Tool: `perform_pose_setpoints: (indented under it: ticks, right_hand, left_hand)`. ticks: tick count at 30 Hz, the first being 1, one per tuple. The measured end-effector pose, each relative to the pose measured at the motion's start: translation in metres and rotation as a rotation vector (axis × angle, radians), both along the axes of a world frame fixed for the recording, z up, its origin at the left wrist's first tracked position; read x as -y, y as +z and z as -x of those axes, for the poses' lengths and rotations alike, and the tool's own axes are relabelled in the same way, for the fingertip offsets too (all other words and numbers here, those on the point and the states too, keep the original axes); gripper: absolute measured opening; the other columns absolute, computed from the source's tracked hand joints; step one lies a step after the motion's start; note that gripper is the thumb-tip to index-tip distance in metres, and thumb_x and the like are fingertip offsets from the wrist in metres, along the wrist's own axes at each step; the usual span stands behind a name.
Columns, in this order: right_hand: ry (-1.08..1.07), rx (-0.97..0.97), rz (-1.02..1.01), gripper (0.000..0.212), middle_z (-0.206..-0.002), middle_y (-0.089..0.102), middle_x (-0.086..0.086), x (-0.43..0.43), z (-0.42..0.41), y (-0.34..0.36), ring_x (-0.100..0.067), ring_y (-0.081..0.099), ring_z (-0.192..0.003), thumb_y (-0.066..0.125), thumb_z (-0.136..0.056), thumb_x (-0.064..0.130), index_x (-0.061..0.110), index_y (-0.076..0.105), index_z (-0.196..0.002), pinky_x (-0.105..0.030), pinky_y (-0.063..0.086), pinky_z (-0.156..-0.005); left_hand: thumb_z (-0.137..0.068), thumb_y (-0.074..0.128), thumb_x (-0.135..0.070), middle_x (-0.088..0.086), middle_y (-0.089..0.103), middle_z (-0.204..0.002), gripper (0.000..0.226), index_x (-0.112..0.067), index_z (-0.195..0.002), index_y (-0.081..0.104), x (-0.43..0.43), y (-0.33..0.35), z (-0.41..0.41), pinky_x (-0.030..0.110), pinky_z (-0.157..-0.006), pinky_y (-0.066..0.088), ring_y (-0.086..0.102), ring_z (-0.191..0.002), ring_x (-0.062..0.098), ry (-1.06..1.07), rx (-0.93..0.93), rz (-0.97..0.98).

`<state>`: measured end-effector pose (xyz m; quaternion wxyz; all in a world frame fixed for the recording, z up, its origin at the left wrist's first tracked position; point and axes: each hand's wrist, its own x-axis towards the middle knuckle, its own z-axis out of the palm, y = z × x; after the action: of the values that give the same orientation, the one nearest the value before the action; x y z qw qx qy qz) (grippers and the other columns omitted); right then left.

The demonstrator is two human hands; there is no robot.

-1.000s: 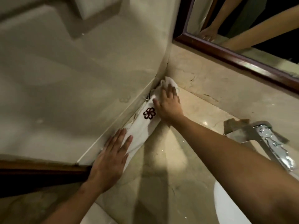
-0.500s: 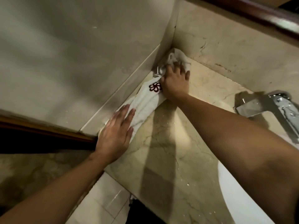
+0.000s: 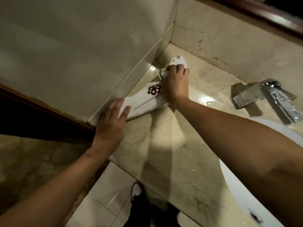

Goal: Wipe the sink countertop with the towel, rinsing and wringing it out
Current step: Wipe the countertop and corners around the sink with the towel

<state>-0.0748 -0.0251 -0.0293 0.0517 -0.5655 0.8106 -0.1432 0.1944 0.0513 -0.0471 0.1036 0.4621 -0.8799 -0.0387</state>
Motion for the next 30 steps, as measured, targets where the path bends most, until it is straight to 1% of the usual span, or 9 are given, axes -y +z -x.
perform_pose_setpoints:
  ticks: [3,5,7,10,11,15,20,24,30]
  right_hand:
    - [-0.027,0.132,-0.055,0.052,-0.150,0.041,-0.014,0.005,-0.011,-0.007,-0.036,0.026,-0.145,0.038,-0.099,0.042,0.012,0.050,-0.140,-0.056,0.027,-0.116]
    - [-0.008,0.105,-0.051,0.064,-0.156,0.035,-0.012,0.004,-0.009,-0.012,-0.037,0.020,-0.149,0.038,-0.097,0.055,0.014,0.045,-0.146,-0.061,0.020,-0.120]
    - [0.027,0.057,-0.035,0.068,-0.158,0.033,-0.014,0.003,-0.005,-0.017,-0.039,0.020,-0.150,0.039,-0.098,0.058,0.015,0.041,-0.150,-0.061,0.023,-0.120]
    - [0.051,0.092,-0.042,0.066,-0.163,0.029,-0.015,0.000,0.000,-0.017,-0.039,0.018,-0.153,0.042,-0.099,0.054,0.015,0.038,-0.152,-0.057,0.020,-0.122]
    - [0.060,0.109,-0.049,0.065,-0.164,0.028,-0.014,-0.002,0.000,-0.016,-0.038,0.017,-0.153,0.043,-0.098,0.053,0.015,0.040,-0.151,-0.056,0.020,-0.122]
    - [0.136,0.134,-0.049,0.061,-0.162,0.029,-0.017,-0.013,0.006,-0.015,-0.037,0.017,-0.154,0.045,-0.095,0.047,0.015,0.043,-0.147,-0.054,0.020,-0.122]
    - [0.238,0.137,-0.029,0.056,-0.157,0.035,-0.017,-0.048,0.020,-0.016,-0.037,0.023,-0.151,0.048,-0.094,0.045,0.015,0.048,-0.141,-0.053,0.023,-0.121]
    - [0.273,0.144,-0.029,0.054,-0.152,0.041,-0.015,-0.082,0.037,-0.013,-0.035,0.027,-0.148,0.050,-0.094,0.045,0.014,0.050,-0.137,-0.054,0.025,-0.120]
    - [0.255,0.003,-0.079,0.054,-0.154,0.039,-0.006,-0.134,0.075,-0.012,-0.031,0.029,-0.144,0.047,-0.092,0.053,0.022,0.049,-0.136,-0.053,0.030,-0.105]
  left_hand:
    - [-0.090,0.031,-0.010,0.022,0.035,-0.163,0.065,-0.003,-0.155,0.040,-0.009,-0.006,0.001,0.058,-0.118,0.035,0.028,-0.152,0.039,-0.006,0.040,-0.044]
    - [-0.099,0.033,-0.021,0.019,0.030,-0.165,0.060,-0.007,-0.158,0.036,-0.018,-0.007,0.005,0.055,-0.122,0.030,0.026,-0.154,0.036,0.051,0.003,-0.083]
    - [-0.106,0.034,-0.026,0.014,0.029,-0.166,0.055,-0.012,-0.159,0.035,-0.028,-0.010,0.009,0.052,-0.123,0.028,0.025,-0.154,0.032,0.141,-0.040,-0.083]
    - [-0.103,0.040,-0.012,0.016,0.032,-0.165,0.055,-0.012,-0.158,0.038,-0.040,-0.011,0.013,0.054,-0.121,0.031,0.028,-0.153,0.036,0.187,-0.081,-0.093]
    - [-0.099,0.041,-0.008,0.018,0.034,-0.163,0.058,-0.010,-0.157,0.039,-0.045,-0.011,0.014,0.055,-0.119,0.033,0.030,-0.151,0.038,0.182,-0.084,-0.087]
    - [-0.093,0.042,-0.014,0.019,0.037,-0.161,0.064,-0.011,-0.157,0.040,-0.083,-0.006,0.033,0.053,-0.117,0.035,0.033,-0.150,0.039,0.259,-0.114,-0.098]
    - [-0.101,0.049,-0.010,0.018,0.037,-0.159,0.056,-0.012,-0.156,0.039,-0.145,-0.008,0.072,0.052,-0.115,0.034,0.034,-0.148,0.036,0.392,-0.110,-0.077]
    - [-0.106,0.044,-0.014,0.021,0.038,-0.156,0.050,-0.009,-0.155,0.040,-0.188,-0.005,0.102,0.054,-0.111,0.036,0.038,-0.142,0.040,0.435,-0.114,-0.085]
    - [-0.106,0.043,-0.022,0.021,0.037,-0.156,0.052,-0.013,-0.157,0.039,-0.238,-0.002,0.143,0.055,-0.106,0.037,0.041,-0.137,0.041,0.446,-0.087,-0.132]
